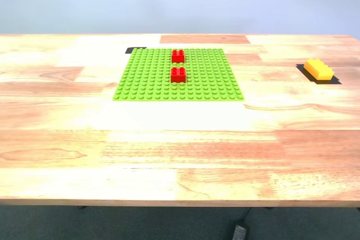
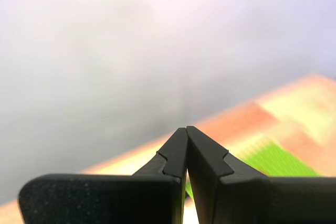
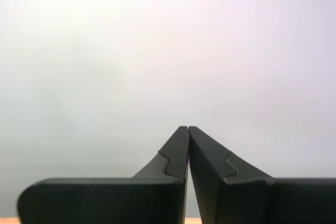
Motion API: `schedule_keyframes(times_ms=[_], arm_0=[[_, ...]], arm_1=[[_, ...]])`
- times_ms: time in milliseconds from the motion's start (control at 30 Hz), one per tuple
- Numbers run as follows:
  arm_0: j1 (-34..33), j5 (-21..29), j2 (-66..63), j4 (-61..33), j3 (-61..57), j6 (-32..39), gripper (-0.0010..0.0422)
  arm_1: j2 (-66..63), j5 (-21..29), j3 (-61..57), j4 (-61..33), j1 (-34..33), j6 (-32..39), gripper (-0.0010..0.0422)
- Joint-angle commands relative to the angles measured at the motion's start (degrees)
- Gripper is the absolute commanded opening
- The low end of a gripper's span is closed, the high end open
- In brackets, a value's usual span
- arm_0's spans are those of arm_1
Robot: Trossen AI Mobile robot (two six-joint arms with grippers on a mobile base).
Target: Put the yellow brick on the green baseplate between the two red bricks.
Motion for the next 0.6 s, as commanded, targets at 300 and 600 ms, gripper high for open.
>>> schedule_keyframes(times_ms=[300,600], arm_0=[[0.0,1.8,-2.1,-35.5,12.4,10.8,0.0],[0.0,1.7,-4.3,-34.8,10.3,13.5,0.0]], arm_1=[[-1.9,-0.2,0.1,-12.5,0.2,6.2,0.0],[2.1,-2.1,20.3,-59.5,-1.2,-0.6,0.0]])
